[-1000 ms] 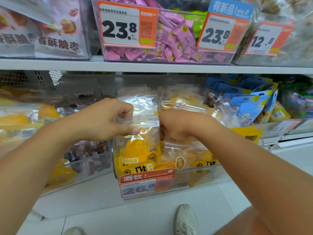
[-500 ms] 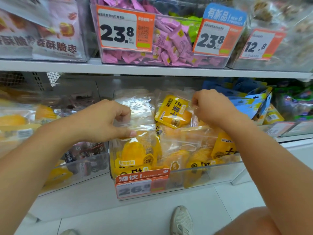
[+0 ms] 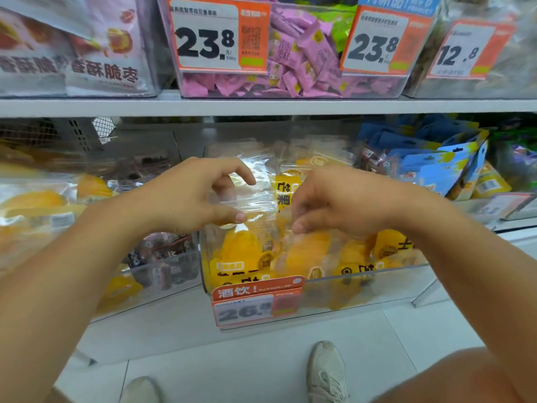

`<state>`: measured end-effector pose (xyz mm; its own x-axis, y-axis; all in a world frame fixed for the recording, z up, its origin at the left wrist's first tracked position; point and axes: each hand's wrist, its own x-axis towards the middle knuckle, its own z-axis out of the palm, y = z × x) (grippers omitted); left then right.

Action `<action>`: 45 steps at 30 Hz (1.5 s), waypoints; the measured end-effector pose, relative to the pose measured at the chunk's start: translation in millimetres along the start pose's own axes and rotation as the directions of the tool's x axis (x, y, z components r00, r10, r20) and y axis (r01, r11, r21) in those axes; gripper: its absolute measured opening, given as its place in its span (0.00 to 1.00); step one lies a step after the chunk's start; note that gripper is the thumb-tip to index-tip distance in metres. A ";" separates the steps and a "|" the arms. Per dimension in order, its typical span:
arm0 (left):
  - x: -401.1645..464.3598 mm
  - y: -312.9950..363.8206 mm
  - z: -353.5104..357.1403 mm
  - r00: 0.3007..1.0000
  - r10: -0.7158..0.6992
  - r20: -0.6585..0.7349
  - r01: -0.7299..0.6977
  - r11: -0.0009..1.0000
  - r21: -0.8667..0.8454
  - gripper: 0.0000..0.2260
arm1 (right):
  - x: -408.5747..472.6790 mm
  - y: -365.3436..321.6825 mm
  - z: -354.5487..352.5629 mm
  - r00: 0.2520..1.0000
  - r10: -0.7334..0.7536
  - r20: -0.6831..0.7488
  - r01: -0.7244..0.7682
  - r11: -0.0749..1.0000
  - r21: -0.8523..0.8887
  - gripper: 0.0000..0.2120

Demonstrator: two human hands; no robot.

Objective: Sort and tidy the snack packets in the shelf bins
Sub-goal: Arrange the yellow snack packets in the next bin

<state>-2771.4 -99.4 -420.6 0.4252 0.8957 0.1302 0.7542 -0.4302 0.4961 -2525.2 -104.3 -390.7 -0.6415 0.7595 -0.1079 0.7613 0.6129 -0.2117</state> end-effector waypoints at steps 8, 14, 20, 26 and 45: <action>-0.4 -7.3 -2.7 0.997 0.034 0.071 -0.029 0.997 -0.067 0.09 | 22.5 -47.0 13.4 0.956 -0.189 -0.223 0.177 0.981 -0.074 0.04; -4.5 -10.6 -1.9 0.996 0.051 0.068 -0.044 0.994 -0.096 0.09 | 43.6 -54.7 39.6 0.964 -0.142 -0.227 0.173 0.977 0.125 0.08; -6.3 -9.6 -0.1 0.993 0.040 0.107 -0.037 0.999 -0.031 0.09 | 25.8 -48.2 32.4 0.989 -0.116 -0.091 0.137 0.952 0.274 0.10; -5.9 -10.1 13.4 0.994 0.074 0.083 -0.073 0.997 -0.015 0.34 | -12.2 -13.7 -9.3 0.991 0.045 -0.125 -0.011 0.966 0.257 0.13; -3.7 -12.1 10.2 0.967 0.092 0.238 -0.115 0.990 0.084 0.35 | -2.8 -54.0 -9.7 0.975 -0.188 -0.123 0.187 0.982 -0.014 0.07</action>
<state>-2777.0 -98.6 -435.8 0.5995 0.7997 -0.0328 0.7397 -0.5379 0.4044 -2563.6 -137.4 -369.5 -0.7564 0.6519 0.0537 0.6288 0.7474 -0.2146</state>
